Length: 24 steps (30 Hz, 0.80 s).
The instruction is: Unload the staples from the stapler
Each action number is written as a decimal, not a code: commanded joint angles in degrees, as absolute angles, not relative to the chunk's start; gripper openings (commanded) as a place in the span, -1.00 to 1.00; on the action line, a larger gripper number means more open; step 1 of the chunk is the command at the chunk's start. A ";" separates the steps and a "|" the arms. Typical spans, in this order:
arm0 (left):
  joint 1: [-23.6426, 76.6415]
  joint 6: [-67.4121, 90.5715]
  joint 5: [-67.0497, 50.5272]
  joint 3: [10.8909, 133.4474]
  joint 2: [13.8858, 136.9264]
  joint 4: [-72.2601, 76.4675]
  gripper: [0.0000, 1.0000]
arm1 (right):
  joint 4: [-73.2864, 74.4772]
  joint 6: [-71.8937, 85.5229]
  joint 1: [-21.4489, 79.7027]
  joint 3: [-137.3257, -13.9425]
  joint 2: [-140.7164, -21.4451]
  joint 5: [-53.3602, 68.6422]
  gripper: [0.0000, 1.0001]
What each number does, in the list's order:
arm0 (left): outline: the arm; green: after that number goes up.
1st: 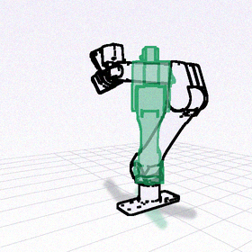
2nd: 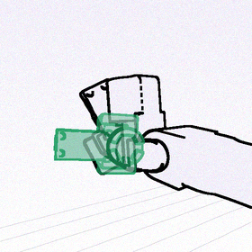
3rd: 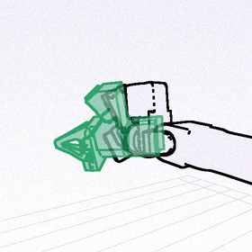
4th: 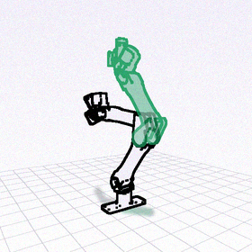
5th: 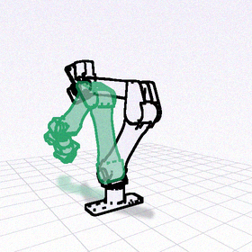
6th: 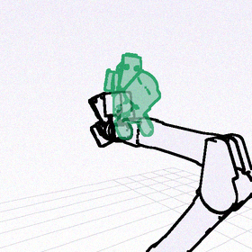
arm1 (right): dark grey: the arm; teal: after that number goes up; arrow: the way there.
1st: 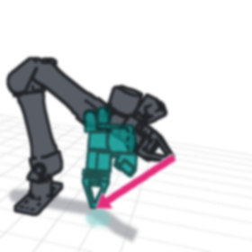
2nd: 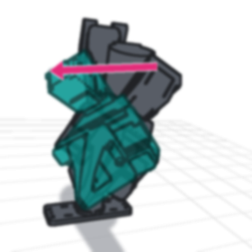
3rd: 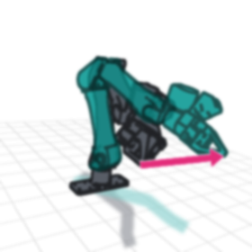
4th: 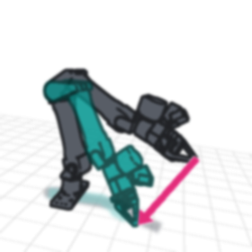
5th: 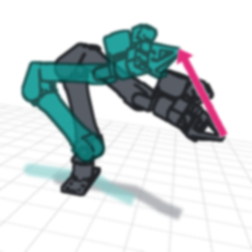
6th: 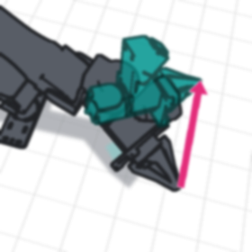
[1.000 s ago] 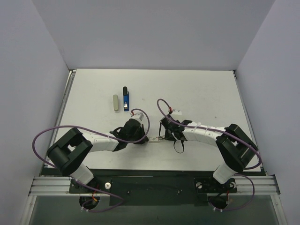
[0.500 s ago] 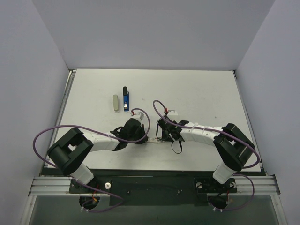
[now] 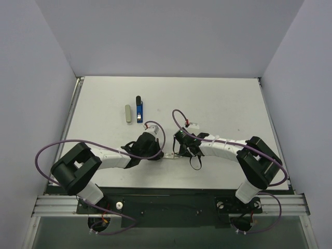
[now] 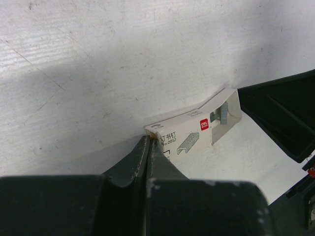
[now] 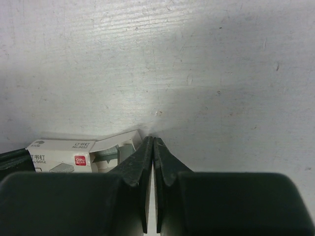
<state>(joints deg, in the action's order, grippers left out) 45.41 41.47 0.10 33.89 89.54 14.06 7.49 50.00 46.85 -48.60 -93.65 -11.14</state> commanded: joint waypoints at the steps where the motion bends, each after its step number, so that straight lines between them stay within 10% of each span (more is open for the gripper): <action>1: 46.49 42.27 0.70 32.43 88.07 13.10 -1.00 | 12.39 53.17 46.67 -49.39 -95.01 -11.61 -1.00; 24: 46.67 45.26 1.32 30.41 86.92 13.88 -1.00 | 11.52 59.06 47.20 -47.37 -95.36 -6.51 -1.00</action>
